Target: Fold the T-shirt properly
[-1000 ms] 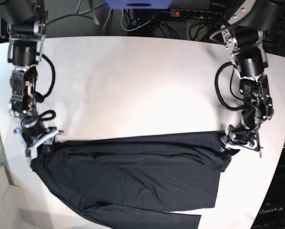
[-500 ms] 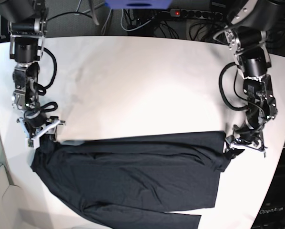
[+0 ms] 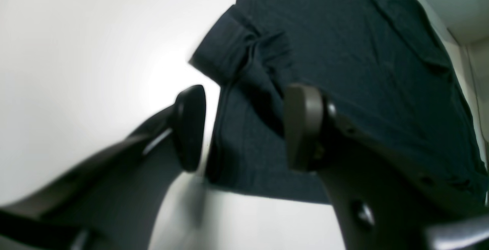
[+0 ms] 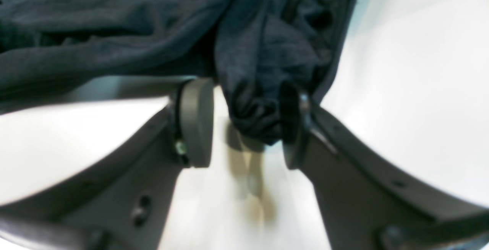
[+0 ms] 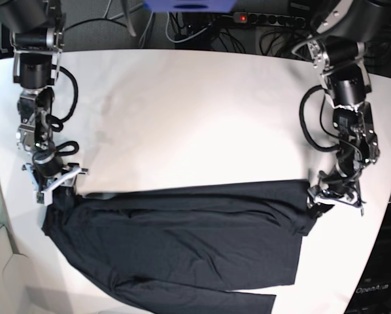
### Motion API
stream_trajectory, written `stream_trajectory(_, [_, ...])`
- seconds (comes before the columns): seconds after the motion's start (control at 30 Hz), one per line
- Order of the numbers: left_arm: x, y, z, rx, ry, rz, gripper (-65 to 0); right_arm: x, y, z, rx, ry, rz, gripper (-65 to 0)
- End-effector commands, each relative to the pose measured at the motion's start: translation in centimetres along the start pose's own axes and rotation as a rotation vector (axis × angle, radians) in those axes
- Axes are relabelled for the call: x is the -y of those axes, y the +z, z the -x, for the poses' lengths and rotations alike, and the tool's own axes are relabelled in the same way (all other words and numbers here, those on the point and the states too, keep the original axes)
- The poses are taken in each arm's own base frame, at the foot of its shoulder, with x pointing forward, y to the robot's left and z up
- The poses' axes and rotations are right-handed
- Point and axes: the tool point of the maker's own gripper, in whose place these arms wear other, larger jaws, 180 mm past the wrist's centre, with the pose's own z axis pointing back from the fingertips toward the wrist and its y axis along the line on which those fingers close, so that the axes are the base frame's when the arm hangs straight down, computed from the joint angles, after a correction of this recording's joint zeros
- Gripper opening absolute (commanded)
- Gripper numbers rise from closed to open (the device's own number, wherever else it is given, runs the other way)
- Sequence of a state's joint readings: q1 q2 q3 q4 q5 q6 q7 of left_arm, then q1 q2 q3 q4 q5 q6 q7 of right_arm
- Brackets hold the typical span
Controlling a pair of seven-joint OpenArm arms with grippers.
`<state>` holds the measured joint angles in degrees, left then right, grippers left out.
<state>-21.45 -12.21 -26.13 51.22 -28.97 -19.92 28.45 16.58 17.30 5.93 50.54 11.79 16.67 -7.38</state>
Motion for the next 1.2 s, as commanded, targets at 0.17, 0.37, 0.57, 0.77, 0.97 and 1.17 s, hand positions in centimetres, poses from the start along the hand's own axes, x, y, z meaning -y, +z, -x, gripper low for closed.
stream_trajectory(0.17, [0.9, 0.1, -3.0, 0.075, -0.015, 0.029, -33.3, 1.1, -0.9, -1.8, 0.033, -0.018, 0.021, -44.4])
stream_trajectory(0.37, [0.9, 0.0, -2.9, 0.072, -0.015, 0.029, -33.3, 2.2, -1.5, -1.6, 0.005, -0.036, 0.041, -60.0])
stream_trajectory(0.57, [0.9, 0.0, -2.9, 0.07, -0.019, 0.027, -33.3, 3.1, -1.5, -3.1, 0.028, -0.023, 0.053, -64.7])
stream_trajectory(0.77, [0.9, 0.0, -2.9, 0.069, -0.022, 0.025, -33.3, 3.9, -1.6, -5.1, 0.062, -0.013, 0.062, -64.8])
stream_trajectory(0.97, [0.9, 0.0, -2.9, 0.072, -0.022, 0.025, -33.3, 4.1, -1.8, -7.4, 0.101, -0.008, 0.065, -64.7])
stream_trajectory(1.17, [0.8, 0.1, -3.0, 0.074, -0.023, 0.024, -33.3, 4.2, -2.3, -10.1, 0.13, 0.052, 0.076, -64.7])
